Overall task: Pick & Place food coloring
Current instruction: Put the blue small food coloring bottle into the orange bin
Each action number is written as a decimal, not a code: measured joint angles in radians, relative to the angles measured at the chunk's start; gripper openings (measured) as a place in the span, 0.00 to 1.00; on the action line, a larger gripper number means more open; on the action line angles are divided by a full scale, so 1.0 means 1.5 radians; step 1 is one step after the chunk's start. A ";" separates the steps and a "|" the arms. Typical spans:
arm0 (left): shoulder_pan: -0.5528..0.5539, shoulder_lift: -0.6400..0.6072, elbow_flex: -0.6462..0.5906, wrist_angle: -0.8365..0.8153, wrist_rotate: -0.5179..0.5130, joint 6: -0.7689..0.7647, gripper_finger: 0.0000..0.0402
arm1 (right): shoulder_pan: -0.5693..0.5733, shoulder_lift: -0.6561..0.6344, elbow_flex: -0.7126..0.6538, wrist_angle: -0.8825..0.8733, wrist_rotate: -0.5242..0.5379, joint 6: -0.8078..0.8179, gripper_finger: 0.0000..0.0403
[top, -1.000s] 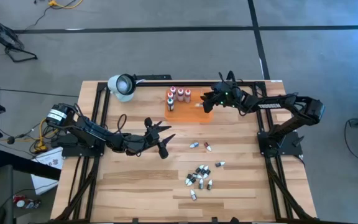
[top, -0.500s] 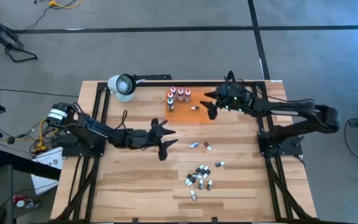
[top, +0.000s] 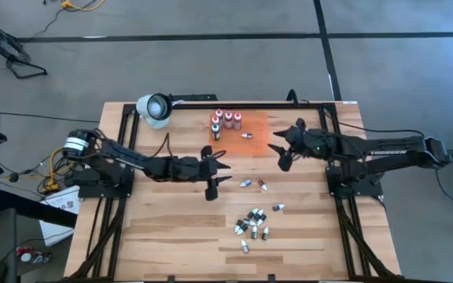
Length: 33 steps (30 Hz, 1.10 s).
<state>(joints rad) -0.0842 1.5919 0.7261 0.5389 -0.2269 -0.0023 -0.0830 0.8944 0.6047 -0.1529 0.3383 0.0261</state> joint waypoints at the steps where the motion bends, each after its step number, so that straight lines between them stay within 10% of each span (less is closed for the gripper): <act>1: 0.004 0.012 0.000 0.004 0.018 -0.005 0.40 | 0.016 -0.006 -0.002 -0.006 0.012 0.001 0.54; 14: 0.012 0.250 0.200 -0.042 0.040 -0.003 0.40 | 0.167 -0.013 -0.026 -0.053 0.194 0.017 0.54; 33: 0.024 0.336 0.293 -0.193 0.049 -0.048 0.40 | 0.171 -0.034 -0.026 -0.053 0.195 0.012 0.52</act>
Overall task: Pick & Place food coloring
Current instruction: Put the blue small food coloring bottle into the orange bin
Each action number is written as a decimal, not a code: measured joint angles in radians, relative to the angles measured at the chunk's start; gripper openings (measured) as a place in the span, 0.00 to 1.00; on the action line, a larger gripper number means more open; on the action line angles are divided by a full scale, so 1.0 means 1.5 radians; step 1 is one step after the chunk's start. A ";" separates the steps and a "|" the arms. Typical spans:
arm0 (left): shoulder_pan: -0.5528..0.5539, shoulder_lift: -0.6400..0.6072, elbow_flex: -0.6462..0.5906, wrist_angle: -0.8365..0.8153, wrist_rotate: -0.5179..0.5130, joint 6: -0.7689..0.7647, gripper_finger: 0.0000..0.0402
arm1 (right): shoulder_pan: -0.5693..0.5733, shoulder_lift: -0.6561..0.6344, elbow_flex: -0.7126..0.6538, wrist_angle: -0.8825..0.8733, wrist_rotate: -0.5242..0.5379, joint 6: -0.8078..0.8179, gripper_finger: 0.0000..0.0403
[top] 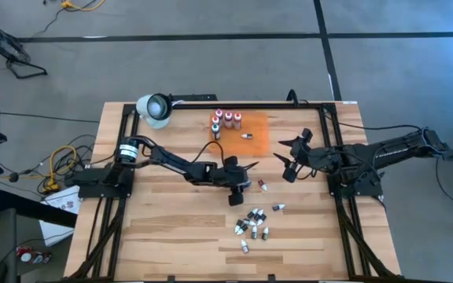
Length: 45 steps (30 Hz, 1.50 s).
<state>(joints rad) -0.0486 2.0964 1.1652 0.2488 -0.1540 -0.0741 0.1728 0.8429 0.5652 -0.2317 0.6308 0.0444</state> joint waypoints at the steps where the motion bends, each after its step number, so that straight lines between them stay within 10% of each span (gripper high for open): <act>1: 0.000 0.000 0.000 -0.010 0.002 0.000 0.40 | 0.000 0.000 0.000 0.000 0.000 0.000 0.52; 45: -0.001 0.006 -0.001 0.030 0.025 -0.013 0.37 | 0.000 0.005 0.000 0.000 -0.002 0.006 0.52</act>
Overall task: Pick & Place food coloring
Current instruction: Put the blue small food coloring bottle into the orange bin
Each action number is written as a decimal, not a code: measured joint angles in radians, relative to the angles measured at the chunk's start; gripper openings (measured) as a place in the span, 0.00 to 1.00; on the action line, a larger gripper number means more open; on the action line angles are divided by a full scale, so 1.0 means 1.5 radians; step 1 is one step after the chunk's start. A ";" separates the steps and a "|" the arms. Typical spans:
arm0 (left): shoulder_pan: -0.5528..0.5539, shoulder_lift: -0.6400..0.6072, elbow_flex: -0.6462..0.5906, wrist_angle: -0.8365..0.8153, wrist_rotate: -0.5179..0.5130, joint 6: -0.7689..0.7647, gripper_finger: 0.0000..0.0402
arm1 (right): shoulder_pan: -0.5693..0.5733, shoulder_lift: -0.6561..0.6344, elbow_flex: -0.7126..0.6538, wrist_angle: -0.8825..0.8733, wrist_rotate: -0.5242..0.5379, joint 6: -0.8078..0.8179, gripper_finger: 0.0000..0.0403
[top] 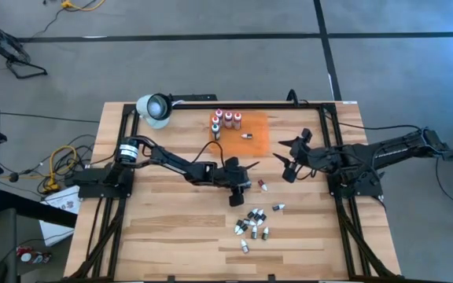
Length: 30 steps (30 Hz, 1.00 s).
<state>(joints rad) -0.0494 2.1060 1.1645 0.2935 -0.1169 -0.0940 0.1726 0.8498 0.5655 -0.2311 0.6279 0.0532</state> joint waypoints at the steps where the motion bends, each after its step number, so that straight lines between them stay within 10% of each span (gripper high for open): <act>1: 0.000 0.005 0.000 0.008 0.004 0.000 0.37 | 0.000 0.002 0.000 0.001 0.000 0.000 0.52; 30: 0.000 0.026 0.003 0.009 0.000 0.001 0.19 | -0.013 0.027 0.001 0.005 -0.001 0.000 0.52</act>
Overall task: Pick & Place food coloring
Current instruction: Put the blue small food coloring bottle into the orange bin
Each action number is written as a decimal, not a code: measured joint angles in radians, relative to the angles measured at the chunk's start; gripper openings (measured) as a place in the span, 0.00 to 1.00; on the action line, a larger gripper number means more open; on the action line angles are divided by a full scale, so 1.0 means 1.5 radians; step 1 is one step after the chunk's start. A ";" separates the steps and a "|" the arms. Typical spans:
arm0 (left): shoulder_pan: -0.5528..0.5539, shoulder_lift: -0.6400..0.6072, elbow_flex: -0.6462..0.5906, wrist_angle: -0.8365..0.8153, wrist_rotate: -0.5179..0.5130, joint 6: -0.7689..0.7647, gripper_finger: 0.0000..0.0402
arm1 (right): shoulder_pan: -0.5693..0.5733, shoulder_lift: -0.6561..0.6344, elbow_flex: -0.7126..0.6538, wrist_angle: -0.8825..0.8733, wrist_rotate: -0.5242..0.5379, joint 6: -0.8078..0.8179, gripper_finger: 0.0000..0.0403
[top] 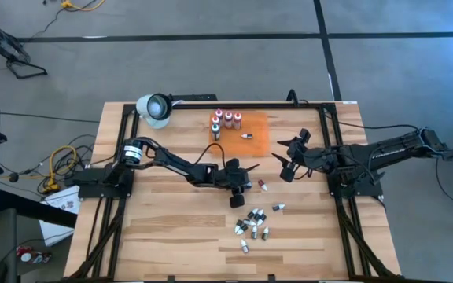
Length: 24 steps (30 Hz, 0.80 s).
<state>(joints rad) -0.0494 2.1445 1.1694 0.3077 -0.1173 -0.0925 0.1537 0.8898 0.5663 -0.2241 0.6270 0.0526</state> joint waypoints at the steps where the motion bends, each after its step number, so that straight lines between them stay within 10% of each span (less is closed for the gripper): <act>1: 0.000 0.000 0.000 0.000 0.000 0.000 0.20 | 0.000 0.000 0.000 0.000 0.000 0.000 0.52; 12: 0.000 -0.010 0.092 -0.100 -0.023 0.055 0.19 | 0.000 0.000 0.000 0.000 0.000 0.000 0.52; 24: 0.001 -0.012 0.307 -0.422 -0.300 0.231 0.21 | 0.001 0.000 -0.001 -0.001 0.000 0.000 0.52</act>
<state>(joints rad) -0.0474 2.1268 1.6302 -0.3249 -0.5674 0.2547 0.1547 0.8891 0.5655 -0.2256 0.6266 0.0521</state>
